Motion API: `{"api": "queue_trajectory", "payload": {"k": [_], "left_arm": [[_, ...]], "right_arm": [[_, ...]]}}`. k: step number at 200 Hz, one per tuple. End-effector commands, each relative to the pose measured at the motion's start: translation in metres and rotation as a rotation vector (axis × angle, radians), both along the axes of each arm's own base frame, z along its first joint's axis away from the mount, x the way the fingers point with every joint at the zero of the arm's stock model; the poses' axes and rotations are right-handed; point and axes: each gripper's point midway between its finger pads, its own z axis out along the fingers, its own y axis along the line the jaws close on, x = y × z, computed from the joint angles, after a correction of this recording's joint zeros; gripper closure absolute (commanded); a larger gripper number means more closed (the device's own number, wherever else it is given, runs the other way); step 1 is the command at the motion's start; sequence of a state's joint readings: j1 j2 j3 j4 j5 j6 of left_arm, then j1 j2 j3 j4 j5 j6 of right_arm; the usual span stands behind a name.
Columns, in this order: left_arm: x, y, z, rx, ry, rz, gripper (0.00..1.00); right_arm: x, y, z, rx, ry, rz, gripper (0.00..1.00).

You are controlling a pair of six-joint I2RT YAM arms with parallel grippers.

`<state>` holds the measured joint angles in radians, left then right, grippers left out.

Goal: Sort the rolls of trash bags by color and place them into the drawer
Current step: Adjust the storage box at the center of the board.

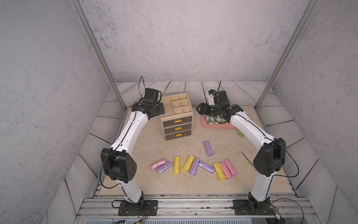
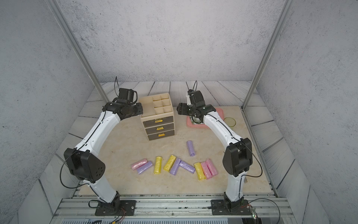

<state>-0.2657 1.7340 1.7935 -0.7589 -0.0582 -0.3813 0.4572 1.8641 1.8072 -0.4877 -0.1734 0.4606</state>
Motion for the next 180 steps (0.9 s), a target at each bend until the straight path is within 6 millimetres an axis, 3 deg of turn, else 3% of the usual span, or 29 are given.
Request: {"api": "queue_trajectory", "payload": {"k": [1, 53, 87, 119, 180], "left_arm": [[0.001, 0.003, 0.020, 0.023, -0.052, 0.002, 0.60], [0.012, -0.002, 0.000, 0.043, -0.004, -0.027, 0.80], [0.015, -0.005, -0.005, 0.042, 0.002, -0.032, 0.82], [0.012, -0.009, -0.004, 0.027, 0.010, -0.051, 1.00], [-0.007, -0.009, 0.009, -0.042, 0.005, -0.026, 1.00]], "right_arm": [[-0.004, -0.003, 0.013, -0.011, -0.028, -0.002, 0.23], [-0.010, -0.008, 0.016, -0.016, -0.040, -0.008, 0.24], [-0.013, -0.011, 0.011, -0.020, -0.034, -0.013, 0.24], [-0.015, -0.012, 0.005, -0.014, -0.021, -0.017, 0.24], [-0.018, -0.005, 0.003, 0.020, -0.001, 0.008, 0.26]]}}
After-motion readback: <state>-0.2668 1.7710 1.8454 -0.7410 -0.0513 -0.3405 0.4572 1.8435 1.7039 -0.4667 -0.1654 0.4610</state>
